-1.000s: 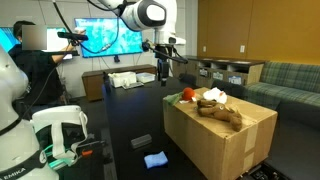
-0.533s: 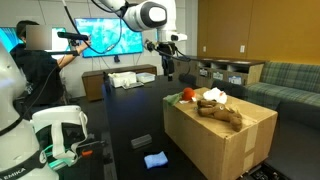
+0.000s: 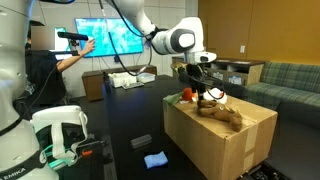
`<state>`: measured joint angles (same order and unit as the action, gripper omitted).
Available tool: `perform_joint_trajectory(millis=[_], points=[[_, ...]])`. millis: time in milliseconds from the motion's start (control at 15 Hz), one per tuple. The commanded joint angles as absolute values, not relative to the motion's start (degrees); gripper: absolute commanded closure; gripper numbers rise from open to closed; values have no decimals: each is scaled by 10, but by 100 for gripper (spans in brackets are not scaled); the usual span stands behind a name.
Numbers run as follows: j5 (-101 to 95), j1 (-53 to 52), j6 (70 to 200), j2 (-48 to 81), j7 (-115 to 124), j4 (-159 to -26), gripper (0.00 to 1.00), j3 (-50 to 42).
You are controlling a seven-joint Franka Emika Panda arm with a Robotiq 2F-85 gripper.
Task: Remove the toy moose from the top of the brown box, place the white towel on top of the box, remove the white object from the top of the box, place the blue sponge on the box, remove the radish from the top of the box, put the eraser on the box
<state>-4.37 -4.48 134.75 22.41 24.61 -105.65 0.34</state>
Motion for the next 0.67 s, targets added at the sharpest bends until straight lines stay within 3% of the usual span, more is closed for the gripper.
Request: perform_joint_trajectory(millis=[0,600], points=[[-48,-52,1337,302,249,-953,0,-24],[-74,-70,1328,405,254,-851,0,-68]])
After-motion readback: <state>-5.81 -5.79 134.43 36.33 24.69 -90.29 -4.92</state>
